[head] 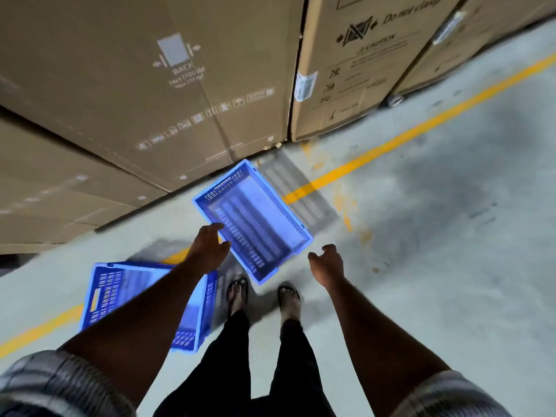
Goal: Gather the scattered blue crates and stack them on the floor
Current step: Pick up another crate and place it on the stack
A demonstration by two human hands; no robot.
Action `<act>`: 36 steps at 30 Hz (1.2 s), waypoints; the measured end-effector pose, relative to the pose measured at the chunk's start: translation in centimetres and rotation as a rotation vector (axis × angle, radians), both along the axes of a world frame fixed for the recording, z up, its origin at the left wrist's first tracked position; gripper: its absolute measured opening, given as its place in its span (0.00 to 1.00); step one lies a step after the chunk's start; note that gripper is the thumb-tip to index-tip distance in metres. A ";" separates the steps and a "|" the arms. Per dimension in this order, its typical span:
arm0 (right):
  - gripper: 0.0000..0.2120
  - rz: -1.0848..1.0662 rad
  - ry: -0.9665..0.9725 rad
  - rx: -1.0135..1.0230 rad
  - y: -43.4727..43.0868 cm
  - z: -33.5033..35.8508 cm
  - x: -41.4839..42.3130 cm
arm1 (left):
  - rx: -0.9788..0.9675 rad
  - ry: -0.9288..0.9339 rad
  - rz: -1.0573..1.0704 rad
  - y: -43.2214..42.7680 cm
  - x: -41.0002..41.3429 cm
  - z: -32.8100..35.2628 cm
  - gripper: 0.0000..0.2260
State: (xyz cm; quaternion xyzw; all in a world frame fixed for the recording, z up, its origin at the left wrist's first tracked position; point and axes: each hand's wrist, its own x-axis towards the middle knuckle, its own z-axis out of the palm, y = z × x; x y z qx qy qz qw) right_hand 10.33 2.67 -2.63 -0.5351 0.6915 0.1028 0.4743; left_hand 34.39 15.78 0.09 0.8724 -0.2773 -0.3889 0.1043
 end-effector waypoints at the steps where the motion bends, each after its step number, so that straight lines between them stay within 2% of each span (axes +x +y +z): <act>1: 0.24 -0.036 0.018 0.018 0.2 -1.5 0.3 | -0.007 0.013 -0.013 -0.9 0.3 -1.7 0.23; 5: 0.23 -0.208 0.044 0.068 1.3 -9.7 2.4 | -0.014 0.055 -0.113 -3.8 3.2 -10.1 0.23; 10: 0.23 -0.366 0.031 0.103 2.2 -22.9 4.5 | -0.020 -0.025 -0.245 -6.7 8.7 -22.3 0.23; 15: 0.22 -0.496 0.040 0.177 3.8 -33.4 4.3 | 0.035 -0.068 -0.280 -7.8 13.3 -31.8 0.23; 20: 0.30 -0.549 0.076 0.178 4.7 -44.0 3.1 | 0.080 -0.126 -0.313 -9.8 16.6 -39.6 0.25; 26: 0.31 -0.688 0.065 0.206 5.2 -50.4 3.3 | 0.067 -0.333 -0.250 -12.8 18.4 -46.0 0.33; 28: 0.33 -0.696 0.065 0.192 5.8 -51.7 3.3 | 0.095 -0.422 -0.292 -13.3 19.0 -47.2 0.34; 29: 0.31 -0.715 0.055 0.175 6.2 -52.2 3.2 | 0.095 -0.470 -0.330 -13.5 19.3 -47.5 0.32; 32: 0.13 -0.785 0.046 0.052 6.3 -50.1 4.7 | -0.036 -0.576 -0.389 -13.7 20.5 -48.8 0.26; 36: 0.08 -0.818 -0.004 -0.031 6.8 -50.1 5.4 | -0.168 -0.524 -0.327 -14.7 22.2 -49.5 0.24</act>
